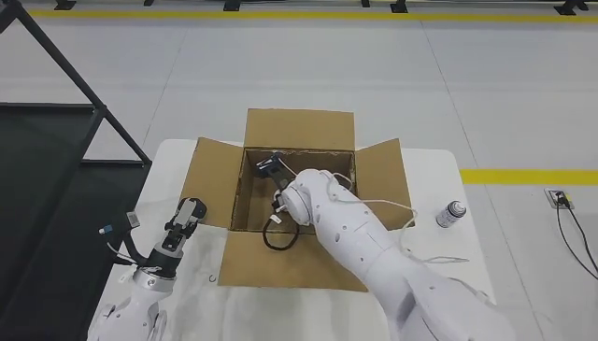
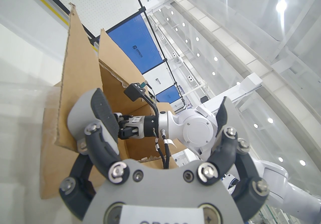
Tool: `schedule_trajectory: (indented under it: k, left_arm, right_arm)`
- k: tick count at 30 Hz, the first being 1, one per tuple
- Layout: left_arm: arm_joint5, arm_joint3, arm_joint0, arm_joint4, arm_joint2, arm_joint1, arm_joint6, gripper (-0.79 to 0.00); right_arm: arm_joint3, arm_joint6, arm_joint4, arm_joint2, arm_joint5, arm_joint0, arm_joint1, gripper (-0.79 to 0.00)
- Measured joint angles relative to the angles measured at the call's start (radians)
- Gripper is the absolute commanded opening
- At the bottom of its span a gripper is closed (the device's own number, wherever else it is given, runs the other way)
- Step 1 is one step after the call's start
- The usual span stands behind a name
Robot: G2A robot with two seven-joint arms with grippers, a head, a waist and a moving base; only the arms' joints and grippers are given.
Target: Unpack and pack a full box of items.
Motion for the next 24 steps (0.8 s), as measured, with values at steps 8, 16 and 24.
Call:
schedule_trajectory:
  k: [8, 16, 24]
  left_arm:
    - [0.0, 0.0, 0.0, 0.0, 0.0, 0.0, 0.0, 0.0]
    - [0.0, 0.0, 0.0, 0.0, 0.0, 0.0, 0.0, 0.0]
    - [0.0, 0.0, 0.0, 0.0, 0.0, 0.0, 0.0, 0.0]
  right_arm:
    - [0.037, -0.006, -0.017, 0.012, -0.03, 0.006, -0.023, 0.0]
    - [0.045, -0.059, -0.003, 0.051, -0.118, 0.027, -0.015, 0.0]
    - [0.018, -0.121, -0.014, 0.086, -0.191, 0.031, 0.02, 0.0]
